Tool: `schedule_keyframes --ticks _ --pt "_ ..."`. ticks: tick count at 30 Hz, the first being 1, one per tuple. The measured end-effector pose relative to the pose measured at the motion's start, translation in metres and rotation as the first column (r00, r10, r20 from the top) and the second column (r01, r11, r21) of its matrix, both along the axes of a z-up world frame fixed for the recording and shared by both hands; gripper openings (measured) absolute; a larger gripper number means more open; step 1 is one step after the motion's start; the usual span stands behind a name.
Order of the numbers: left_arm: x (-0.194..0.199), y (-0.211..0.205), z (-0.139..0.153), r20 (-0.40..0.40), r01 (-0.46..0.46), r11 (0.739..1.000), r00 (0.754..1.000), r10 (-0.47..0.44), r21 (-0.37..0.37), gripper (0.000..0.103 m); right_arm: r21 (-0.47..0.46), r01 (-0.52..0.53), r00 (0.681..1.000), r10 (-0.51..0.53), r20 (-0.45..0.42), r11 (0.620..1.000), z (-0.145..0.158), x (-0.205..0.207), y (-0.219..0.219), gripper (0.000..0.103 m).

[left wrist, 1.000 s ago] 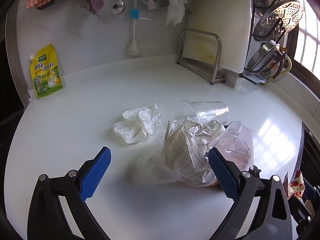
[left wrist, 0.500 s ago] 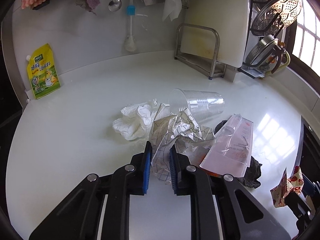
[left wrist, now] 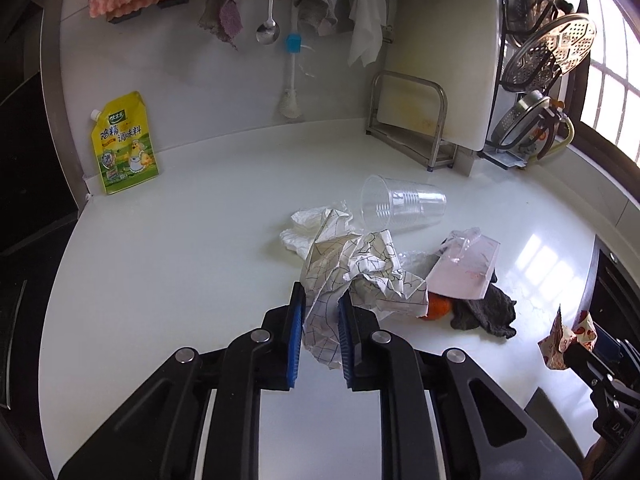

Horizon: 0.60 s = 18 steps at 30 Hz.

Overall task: Collect trash
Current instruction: 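Grasp the crumpled checked paper with the left tool while the right tool holds the wrapper, then carry both items over the grey basket and open the left tool to drop the paper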

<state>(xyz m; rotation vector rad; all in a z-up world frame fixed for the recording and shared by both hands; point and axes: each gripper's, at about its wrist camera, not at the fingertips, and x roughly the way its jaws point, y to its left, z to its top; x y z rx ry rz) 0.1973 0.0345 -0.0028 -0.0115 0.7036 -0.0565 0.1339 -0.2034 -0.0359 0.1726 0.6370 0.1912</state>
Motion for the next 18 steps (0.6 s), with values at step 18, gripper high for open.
schedule_keyframes --ticks 18 --pt "-0.141 -0.02 -0.032 -0.066 0.097 0.995 0.993 -0.097 -0.001 0.017 0.024 0.073 0.996 -0.072 -0.058 0.997 -0.019 -0.128 0.009 0.064"
